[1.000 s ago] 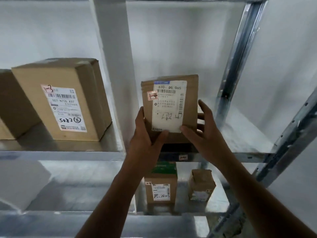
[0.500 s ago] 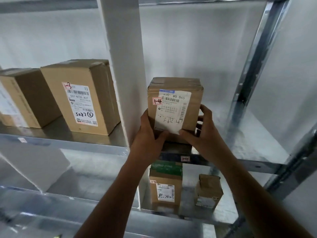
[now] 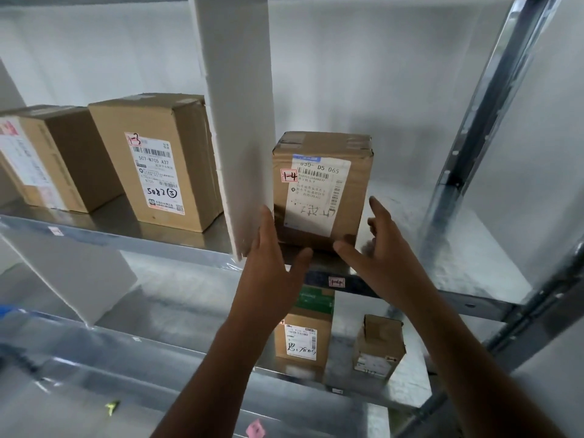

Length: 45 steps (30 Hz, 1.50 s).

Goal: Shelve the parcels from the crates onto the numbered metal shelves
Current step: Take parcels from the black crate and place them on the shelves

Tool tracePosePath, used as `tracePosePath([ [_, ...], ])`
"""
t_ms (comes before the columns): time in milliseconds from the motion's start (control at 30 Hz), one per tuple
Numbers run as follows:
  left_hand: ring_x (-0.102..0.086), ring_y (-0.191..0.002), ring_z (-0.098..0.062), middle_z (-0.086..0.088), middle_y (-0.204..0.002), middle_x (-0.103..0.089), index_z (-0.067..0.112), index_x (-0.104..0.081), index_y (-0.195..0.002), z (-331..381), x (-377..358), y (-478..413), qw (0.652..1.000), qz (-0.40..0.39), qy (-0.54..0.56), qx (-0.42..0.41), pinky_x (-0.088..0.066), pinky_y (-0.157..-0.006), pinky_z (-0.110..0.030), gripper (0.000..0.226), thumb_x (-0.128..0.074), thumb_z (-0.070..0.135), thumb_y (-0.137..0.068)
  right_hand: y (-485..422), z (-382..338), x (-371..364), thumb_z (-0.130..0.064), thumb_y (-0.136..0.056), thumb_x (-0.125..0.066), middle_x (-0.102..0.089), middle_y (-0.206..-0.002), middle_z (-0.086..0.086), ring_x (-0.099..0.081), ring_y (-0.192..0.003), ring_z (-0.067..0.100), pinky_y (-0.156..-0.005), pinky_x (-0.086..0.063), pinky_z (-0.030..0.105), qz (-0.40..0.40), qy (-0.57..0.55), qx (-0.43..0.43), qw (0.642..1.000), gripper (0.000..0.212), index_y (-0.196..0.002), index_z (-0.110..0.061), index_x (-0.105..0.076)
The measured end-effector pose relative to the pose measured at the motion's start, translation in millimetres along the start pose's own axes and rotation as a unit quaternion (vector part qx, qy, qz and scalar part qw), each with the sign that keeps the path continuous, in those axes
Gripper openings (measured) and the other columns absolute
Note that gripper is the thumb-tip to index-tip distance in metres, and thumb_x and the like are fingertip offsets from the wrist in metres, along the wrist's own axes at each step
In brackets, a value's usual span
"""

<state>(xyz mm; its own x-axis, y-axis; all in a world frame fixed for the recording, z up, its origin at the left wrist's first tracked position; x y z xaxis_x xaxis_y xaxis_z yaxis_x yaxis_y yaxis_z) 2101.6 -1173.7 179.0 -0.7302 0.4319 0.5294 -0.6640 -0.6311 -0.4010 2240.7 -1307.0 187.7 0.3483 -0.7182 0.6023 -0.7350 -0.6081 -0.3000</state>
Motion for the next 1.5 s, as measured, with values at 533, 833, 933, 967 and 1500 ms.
tracePosePath([
  [533, -0.011, -0.159, -0.017, 0.011, -0.167, -0.026, 0.036, -0.038, -0.155, -72, 88, 120, 0.991, 0.012, -0.134, -0.01, -0.014, -0.127, -0.052, 0.066, -0.039, 0.067, -0.097, 116, -61, -102, -0.064, -0.098, -0.037, -0.03, -0.159, -0.014, -0.016, -0.155, 0.008, -0.128, -0.023, 0.048, -0.045, 0.092, 0.161, 0.982, 0.07, -0.154, -0.022, -0.046],
  [833, 0.026, -0.153, -0.017, 0.016, -0.17, 0.006, 0.053, -0.007, -0.158, -219, 279, 208, 0.95, 0.02, -0.272, 0.15, 0.014, -0.122, -0.043, 0.071, -0.021, 0.078, -0.093, 168, -177, -316, -0.073, -0.097, -0.023, -0.025, -0.171, -0.006, -0.003, -0.162, 0.016, -0.129, 0.003, 0.044, -0.188, 0.116, 0.209, 0.953, 0.074, -0.161, -0.038, -0.033],
  [933, 0.022, -0.155, -0.022, 0.014, -0.171, 0.007, 0.053, -0.005, -0.158, -269, 351, 249, 0.927, 0.034, -0.299, 0.226, 0.011, -0.123, -0.049, 0.072, -0.02, 0.079, -0.093, 194, -231, -395, -0.073, -0.1, -0.025, -0.026, -0.172, -0.004, -0.007, -0.162, 0.02, -0.129, -0.002, 0.051, -0.239, 0.11, 0.242, 0.934, 0.072, -0.161, -0.036, -0.034],
  [967, 0.021, -0.156, -0.024, 0.013, -0.171, 0.007, 0.053, -0.006, -0.158, -283, 374, 263, 0.919, 0.042, -0.3, 0.253, 0.011, -0.124, -0.051, 0.072, -0.022, 0.079, -0.093, 204, -249, -420, -0.074, -0.099, -0.022, -0.025, -0.172, -0.004, -0.007, -0.162, 0.02, -0.129, -0.003, 0.053, -0.259, 0.108, 0.251, 0.926, 0.074, -0.161, -0.036, -0.034],
  [1500, 0.019, -0.157, -0.022, 0.013, -0.172, 0.001, 0.05, -0.012, -0.159, -499, 645, 407, 0.785, 0.193, -0.301, 0.507, 0.009, -0.126, -0.053, 0.071, -0.024, 0.077, -0.094, 297, -483, -789, -0.077, -0.096, -0.014, -0.007, -0.176, -0.002, 0.011, -0.161, 0.018, -0.13, 0.006, 0.051, -0.483, 0.096, 0.419, 0.763, 0.076, -0.164, -0.045, -0.008],
])
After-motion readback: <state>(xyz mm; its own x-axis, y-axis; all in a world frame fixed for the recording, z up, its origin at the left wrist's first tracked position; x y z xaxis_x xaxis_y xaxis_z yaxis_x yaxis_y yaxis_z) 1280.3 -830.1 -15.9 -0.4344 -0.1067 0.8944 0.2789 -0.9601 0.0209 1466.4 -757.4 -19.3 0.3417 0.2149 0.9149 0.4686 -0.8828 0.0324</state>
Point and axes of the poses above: each hand's wrist, its own y-axis away from the middle knuckle, its own x-axis out of the back of the hand, z = x × y, the point moved 4 cm from there along -y, towards the middle knuckle
